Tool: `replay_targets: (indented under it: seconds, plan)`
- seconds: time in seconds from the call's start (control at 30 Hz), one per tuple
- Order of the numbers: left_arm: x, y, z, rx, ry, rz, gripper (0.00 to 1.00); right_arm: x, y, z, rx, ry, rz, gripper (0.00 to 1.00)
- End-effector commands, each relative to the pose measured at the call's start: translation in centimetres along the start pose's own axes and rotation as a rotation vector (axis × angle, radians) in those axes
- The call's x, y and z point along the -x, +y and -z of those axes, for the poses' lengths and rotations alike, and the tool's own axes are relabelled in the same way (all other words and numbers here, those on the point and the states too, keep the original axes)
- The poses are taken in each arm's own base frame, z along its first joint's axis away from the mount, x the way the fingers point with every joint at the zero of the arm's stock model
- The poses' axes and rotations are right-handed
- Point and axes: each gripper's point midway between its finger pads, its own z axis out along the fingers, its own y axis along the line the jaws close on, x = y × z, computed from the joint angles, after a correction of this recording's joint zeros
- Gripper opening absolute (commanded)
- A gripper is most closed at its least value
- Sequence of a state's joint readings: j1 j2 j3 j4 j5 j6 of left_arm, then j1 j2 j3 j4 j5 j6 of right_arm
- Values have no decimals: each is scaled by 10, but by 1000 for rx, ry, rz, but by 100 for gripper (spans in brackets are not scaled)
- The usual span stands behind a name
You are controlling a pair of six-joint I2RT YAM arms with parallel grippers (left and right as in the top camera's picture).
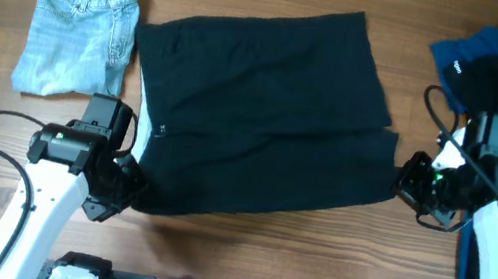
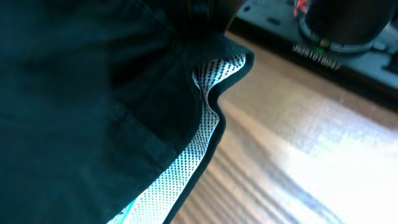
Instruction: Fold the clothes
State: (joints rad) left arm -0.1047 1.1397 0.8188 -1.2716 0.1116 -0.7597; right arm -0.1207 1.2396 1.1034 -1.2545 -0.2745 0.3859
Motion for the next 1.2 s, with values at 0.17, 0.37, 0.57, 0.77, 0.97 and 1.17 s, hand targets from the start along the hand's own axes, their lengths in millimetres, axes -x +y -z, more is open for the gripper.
replay_targets:
  seconds: [0.17,0.37,0.57,0.77,0.97,1.17]
  plan:
    - [37,-38,69,-127,-196,-43,4,39,5,23,-73,-65,47,4]
    - [66,-60,89,-146,-283,-42,4,75,25,23,-47,-51,56,4]
    - [95,-84,77,-150,-322,-42,4,110,54,31,34,-85,104,4]
    - [129,-117,94,-223,-431,-66,4,146,73,47,86,-231,134,5]
    - [152,-131,112,-279,-555,-54,4,168,84,50,120,-315,156,4]
    - [173,-153,119,-346,-627,-52,4,185,104,35,144,-350,214,5]
